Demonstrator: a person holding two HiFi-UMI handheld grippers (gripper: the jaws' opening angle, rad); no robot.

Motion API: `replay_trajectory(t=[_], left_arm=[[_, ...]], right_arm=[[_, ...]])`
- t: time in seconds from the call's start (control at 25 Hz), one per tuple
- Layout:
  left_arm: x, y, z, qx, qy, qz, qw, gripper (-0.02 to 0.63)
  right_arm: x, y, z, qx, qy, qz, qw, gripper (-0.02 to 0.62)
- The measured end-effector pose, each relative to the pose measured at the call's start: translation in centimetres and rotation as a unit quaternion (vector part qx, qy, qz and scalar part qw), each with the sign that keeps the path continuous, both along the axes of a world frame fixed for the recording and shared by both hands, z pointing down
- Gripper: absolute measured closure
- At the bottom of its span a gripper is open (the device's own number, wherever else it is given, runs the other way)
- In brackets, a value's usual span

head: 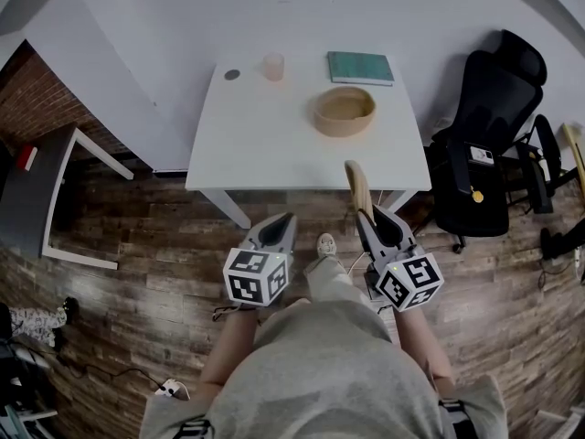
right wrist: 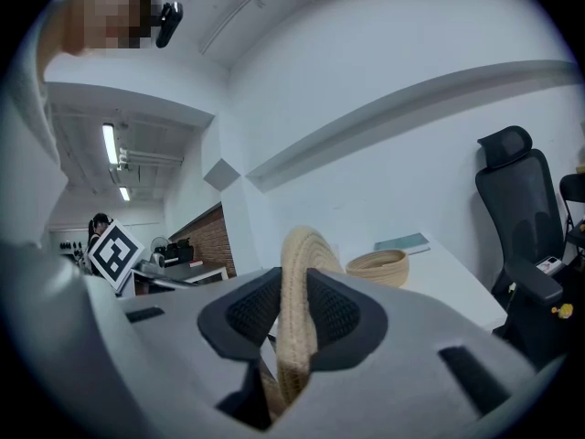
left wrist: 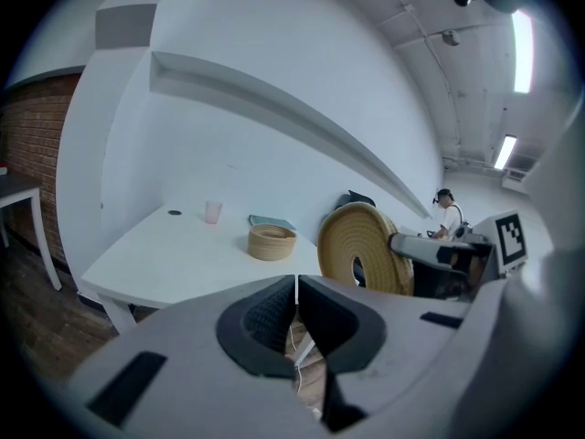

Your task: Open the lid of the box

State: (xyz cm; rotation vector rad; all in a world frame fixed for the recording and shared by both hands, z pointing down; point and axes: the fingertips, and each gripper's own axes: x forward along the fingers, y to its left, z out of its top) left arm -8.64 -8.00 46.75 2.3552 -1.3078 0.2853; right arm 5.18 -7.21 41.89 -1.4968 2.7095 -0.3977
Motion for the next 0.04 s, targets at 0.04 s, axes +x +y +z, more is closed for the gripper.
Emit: replay_trajectory(t=[0.04], left_arm=[[0.01, -0.09, -0.01, 0.000, 0.000, 0.001, 1.0000, 0.594]], right_arm=[[-0.07, -0.12, -0.03, 0.000, 0.001, -0.001, 1.000, 0.508]])
